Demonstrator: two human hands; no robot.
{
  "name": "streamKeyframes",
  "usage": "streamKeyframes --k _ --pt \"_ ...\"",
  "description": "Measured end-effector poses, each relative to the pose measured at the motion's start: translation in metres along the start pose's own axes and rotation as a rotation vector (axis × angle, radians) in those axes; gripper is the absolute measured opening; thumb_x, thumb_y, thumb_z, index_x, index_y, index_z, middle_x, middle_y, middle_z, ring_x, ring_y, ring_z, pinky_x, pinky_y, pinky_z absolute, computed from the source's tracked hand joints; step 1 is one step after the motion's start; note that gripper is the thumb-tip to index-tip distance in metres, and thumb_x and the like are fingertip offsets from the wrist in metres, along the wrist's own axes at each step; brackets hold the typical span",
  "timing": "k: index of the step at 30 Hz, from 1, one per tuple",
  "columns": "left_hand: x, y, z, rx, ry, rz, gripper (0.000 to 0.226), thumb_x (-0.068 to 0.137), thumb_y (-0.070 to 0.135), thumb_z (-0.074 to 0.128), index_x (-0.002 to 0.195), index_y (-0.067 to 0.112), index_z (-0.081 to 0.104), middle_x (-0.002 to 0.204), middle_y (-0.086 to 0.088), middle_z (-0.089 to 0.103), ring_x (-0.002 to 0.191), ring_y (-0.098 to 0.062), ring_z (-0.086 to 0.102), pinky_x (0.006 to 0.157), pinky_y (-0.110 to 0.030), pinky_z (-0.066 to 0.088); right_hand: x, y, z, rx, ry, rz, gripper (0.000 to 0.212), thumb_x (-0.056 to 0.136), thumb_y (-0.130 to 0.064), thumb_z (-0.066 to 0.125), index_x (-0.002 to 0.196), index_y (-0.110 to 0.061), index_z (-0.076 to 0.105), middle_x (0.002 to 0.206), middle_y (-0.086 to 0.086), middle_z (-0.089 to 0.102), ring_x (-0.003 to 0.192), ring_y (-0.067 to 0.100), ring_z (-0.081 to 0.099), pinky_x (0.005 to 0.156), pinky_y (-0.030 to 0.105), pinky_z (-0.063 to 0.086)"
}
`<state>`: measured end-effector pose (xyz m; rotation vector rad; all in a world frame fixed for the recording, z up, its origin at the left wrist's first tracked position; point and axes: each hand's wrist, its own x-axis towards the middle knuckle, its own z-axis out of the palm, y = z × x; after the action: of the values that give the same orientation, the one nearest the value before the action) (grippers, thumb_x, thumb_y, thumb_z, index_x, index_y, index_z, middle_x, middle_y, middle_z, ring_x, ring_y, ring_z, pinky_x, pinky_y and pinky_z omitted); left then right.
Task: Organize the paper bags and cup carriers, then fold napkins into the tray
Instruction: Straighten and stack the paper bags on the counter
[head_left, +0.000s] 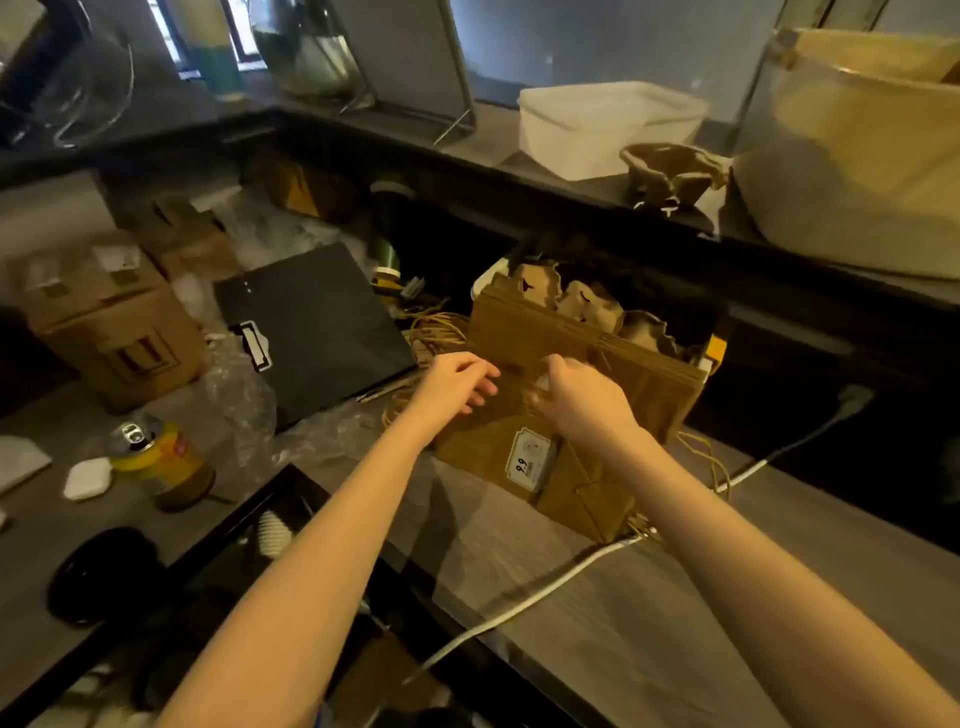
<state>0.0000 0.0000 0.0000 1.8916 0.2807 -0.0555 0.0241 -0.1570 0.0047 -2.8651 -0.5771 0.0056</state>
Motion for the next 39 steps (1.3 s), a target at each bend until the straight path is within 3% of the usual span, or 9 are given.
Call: streamKeyframes --k 5,11,16,20,26,29,34,37,39 --pt "-0.006 -0.018 0.006 -0.08 0.022 -0.117 0.022 0.097 0.016 0.04 0.088 0.015 0.061 0.073 0.002 0.061 0.062 -0.01 0.052 0.056 -0.021 0.04 0.009 -0.01 0.017 -0.209 -0.173 0.036 0.058 0.091 -0.038 0.055 0.134 -0.002 0.039 0.132 0.016 0.048 0.125 0.034 0.042 0.101 0.042 0.035" --pt "-0.013 -0.032 0.005 -0.113 0.037 -0.142 0.022 0.097 0.011 0.039 0.097 0.008 0.061 0.074 0.0 0.059 0.06 -0.008 0.051 0.042 -0.01 0.037 0.017 -0.017 0.032 -0.328 -0.149 0.055 0.062 0.087 -0.037 0.062 0.135 -0.005 0.04 0.136 0.015 0.04 0.125 0.032 0.04 0.101 0.038 0.035" --pt "-0.015 -0.043 0.005 -0.116 -0.004 -0.233 0.023 0.098 0.014 0.04 0.1 0.009 0.062 0.077 0.0 0.061 0.069 -0.01 0.054 0.057 -0.02 0.04 0.015 -0.018 0.047 -0.255 -0.205 0.056 0.054 0.095 -0.024 0.053 0.142 -0.011 0.03 0.12 0.012 0.059 0.11 0.031 0.057 0.079 0.036 0.043" --pt "-0.014 -0.044 0.005 -0.103 -0.023 -0.241 0.022 0.097 0.016 0.04 0.095 0.012 0.062 0.077 0.002 0.061 0.071 -0.011 0.054 0.064 -0.023 0.041 0.01 -0.013 0.048 -0.237 -0.099 0.026 0.041 0.095 -0.018 0.051 0.133 -0.01 0.039 0.111 0.011 0.063 0.1 0.031 0.062 0.068 0.035 0.041" --pt "-0.011 -0.036 0.001 -0.122 0.016 -0.13 0.031 0.099 0.022 0.04 0.091 0.008 0.067 0.082 0.004 0.063 0.075 -0.005 0.055 0.067 -0.018 0.041 0.0 -0.002 0.013 0.091 0.112 0.11 0.03 0.094 -0.026 0.054 0.119 -0.013 0.045 0.107 0.008 0.067 0.095 0.029 0.063 0.065 0.035 0.047" --pt "-0.008 -0.028 0.0 -0.162 0.116 -0.023 0.023 0.097 0.023 0.046 0.089 0.013 0.065 0.086 0.004 0.062 0.086 -0.009 0.056 0.083 -0.024 0.042 -0.004 0.001 -0.012 0.256 0.258 0.173 0.031 0.093 -0.029 0.055 0.119 -0.015 0.047 0.108 0.006 0.065 0.094 0.027 0.063 0.066 0.036 0.052" --pt "-0.007 -0.006 0.01 -0.224 0.205 0.074 0.03 0.089 0.029 0.06 0.11 0.013 0.047 0.093 0.005 0.052 0.086 -0.007 0.052 0.069 -0.013 0.041 -0.019 0.015 -0.052 0.669 0.464 0.203 0.032 0.093 -0.026 0.055 0.124 -0.016 0.049 0.103 -0.004 0.059 0.096 0.014 0.059 0.072 0.026 0.052" --pt "-0.008 0.016 0.029 -0.273 0.048 0.059 0.042 0.09 0.036 0.056 0.124 0.016 0.043 0.112 0.002 0.052 0.102 -0.01 0.053 0.081 -0.019 0.043 -0.036 0.032 -0.067 0.827 0.584 0.246 0.028 0.094 -0.022 0.055 0.121 -0.013 0.052 0.104 -0.006 0.059 0.094 0.005 0.056 0.07 0.012 0.046" --pt "-0.012 0.032 0.048 -0.26 -0.094 0.082 0.043 0.094 0.04 0.046 0.13 0.018 0.045 0.128 -0.001 0.051 0.118 -0.015 0.048 0.089 -0.024 0.039 -0.049 0.047 -0.072 0.908 0.667 0.305 0.029 0.093 -0.02 0.056 0.12 -0.012 0.054 0.107 -0.003 0.06 0.097 0.007 0.058 0.077 0.015 0.048"
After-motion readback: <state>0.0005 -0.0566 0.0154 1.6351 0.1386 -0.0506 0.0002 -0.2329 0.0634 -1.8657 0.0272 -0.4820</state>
